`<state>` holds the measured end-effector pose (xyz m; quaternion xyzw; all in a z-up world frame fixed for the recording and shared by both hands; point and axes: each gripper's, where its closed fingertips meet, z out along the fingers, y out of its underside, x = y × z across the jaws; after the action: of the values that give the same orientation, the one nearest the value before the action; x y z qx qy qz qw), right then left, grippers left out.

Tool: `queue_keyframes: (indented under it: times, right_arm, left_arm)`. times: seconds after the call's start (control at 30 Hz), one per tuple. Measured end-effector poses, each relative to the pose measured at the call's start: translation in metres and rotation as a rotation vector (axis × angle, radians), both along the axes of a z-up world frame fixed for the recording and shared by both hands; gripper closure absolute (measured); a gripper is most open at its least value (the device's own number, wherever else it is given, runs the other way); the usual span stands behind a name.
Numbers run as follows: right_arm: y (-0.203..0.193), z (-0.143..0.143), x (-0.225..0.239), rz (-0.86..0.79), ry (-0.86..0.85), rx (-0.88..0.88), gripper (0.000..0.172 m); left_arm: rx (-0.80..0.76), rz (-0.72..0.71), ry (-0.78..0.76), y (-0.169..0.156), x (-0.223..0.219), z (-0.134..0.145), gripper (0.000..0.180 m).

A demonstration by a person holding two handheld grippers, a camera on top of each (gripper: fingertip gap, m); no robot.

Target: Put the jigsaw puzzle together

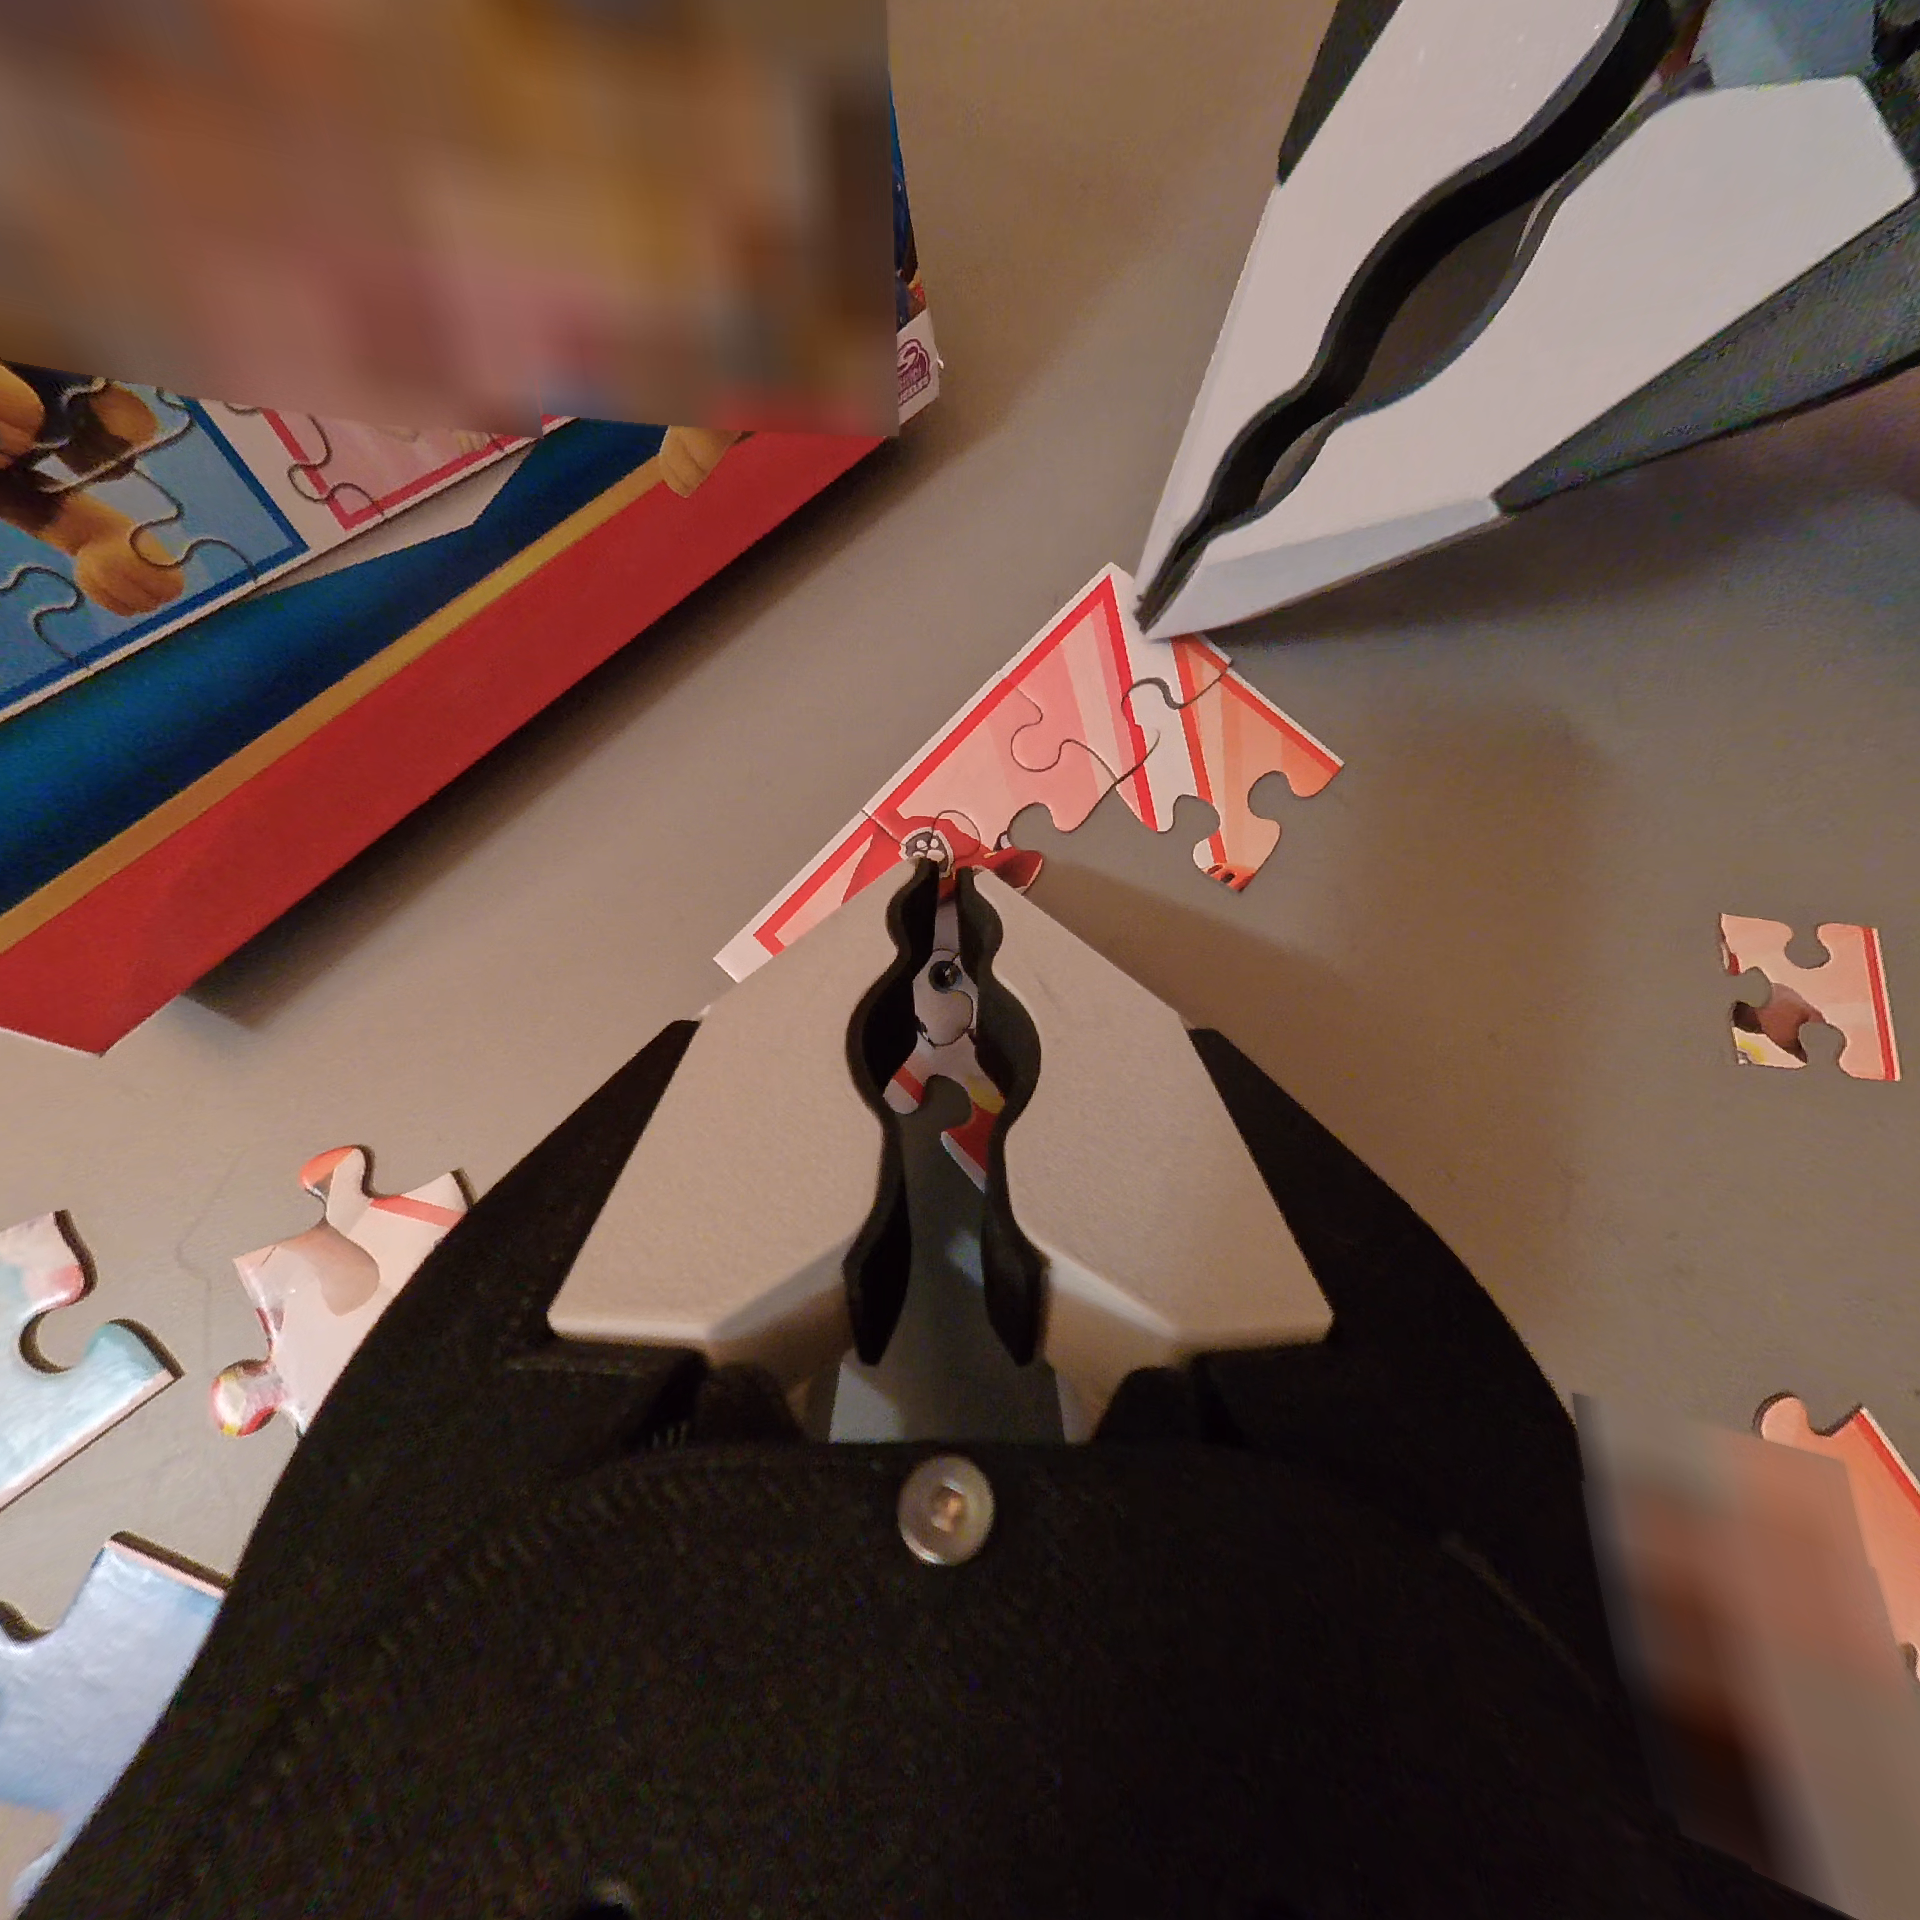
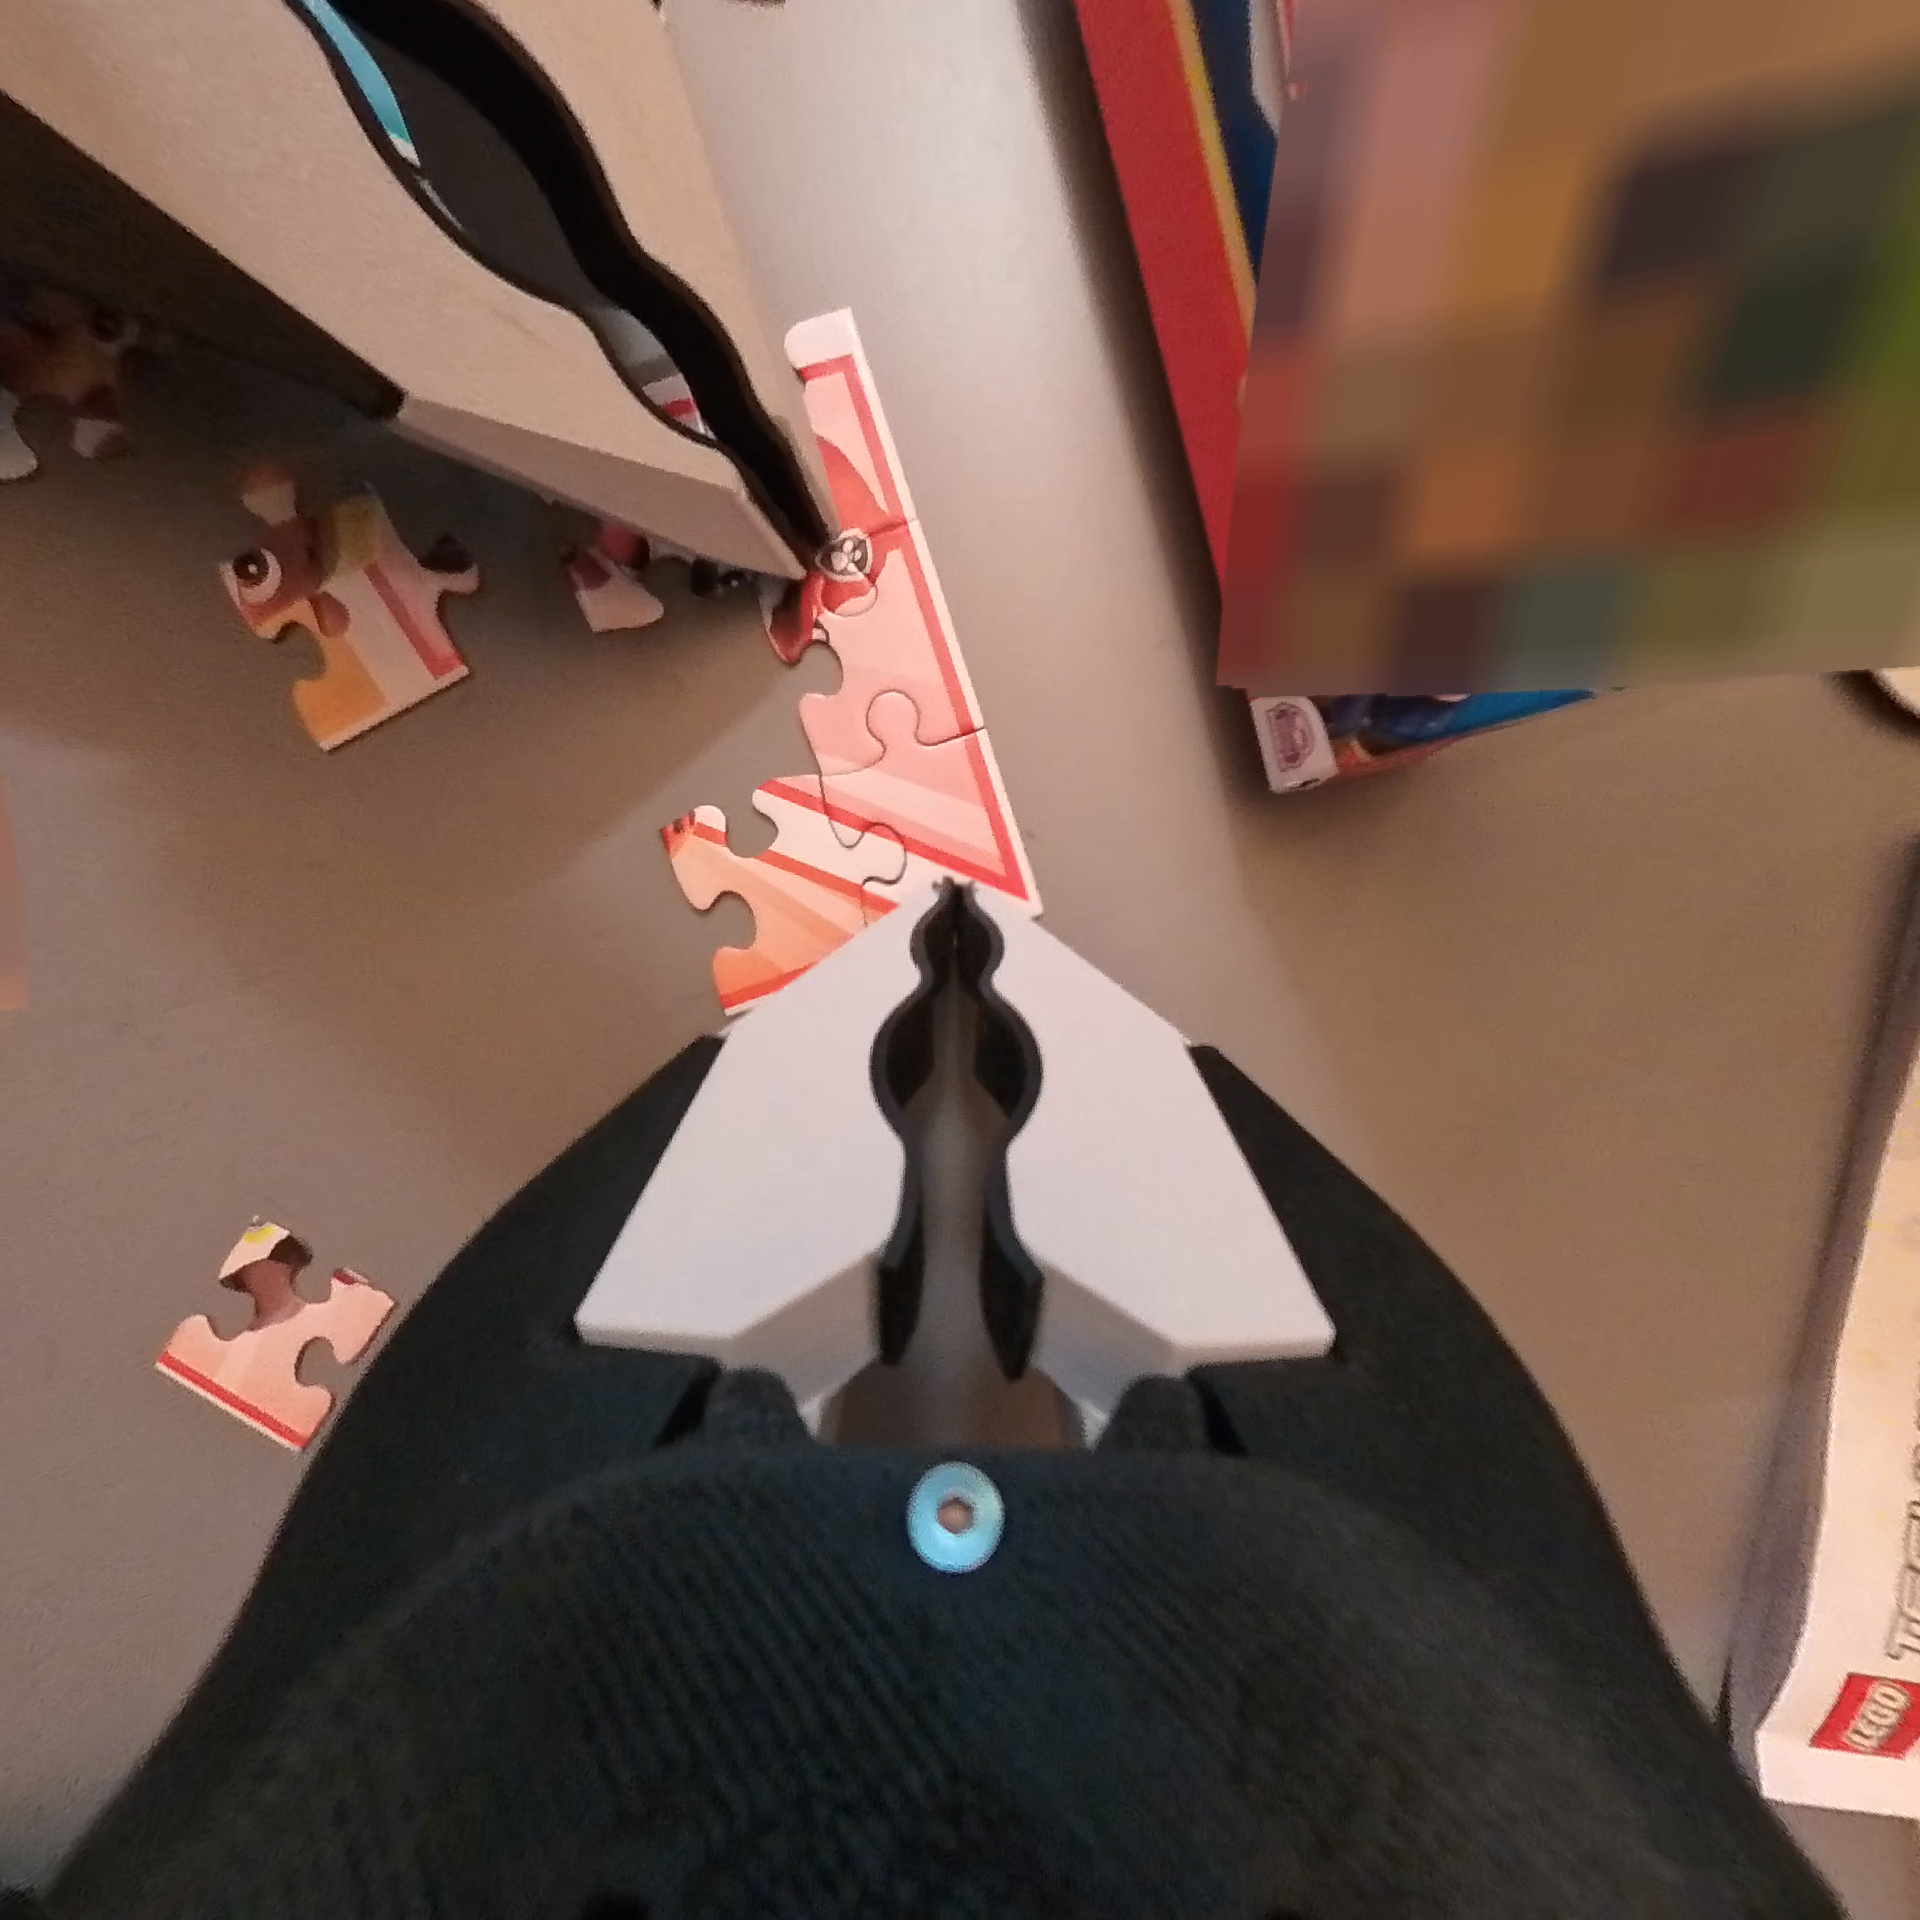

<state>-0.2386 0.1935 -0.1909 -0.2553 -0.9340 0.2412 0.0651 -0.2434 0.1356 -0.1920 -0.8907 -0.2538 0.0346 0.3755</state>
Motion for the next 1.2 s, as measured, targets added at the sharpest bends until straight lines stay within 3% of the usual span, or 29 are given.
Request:
queue_keyframes:
  times: [0.73, 0.9, 1.2]
  right_arm:
    - [-0.007, 0.003, 0.006, 0.037, 0.007, 0.019, 0.172]
    - [0.002, 0.003, 0.005, 0.010, -0.003, 0.029, 0.172]
    - [0.000, -0.001, 0.010, 0.023, -0.033, 0.027, 0.172]
  left_arm:
    - [0.018, 0.012, 0.015, -0.001, -0.001, 0.007, 0.180]
    - [0.125, -0.027, -0.066, 0.022, 0.013, 0.019, 0.180]
    - [0.012, -0.064, -0.053, 0.046, 0.019, 0.000, 0.180]
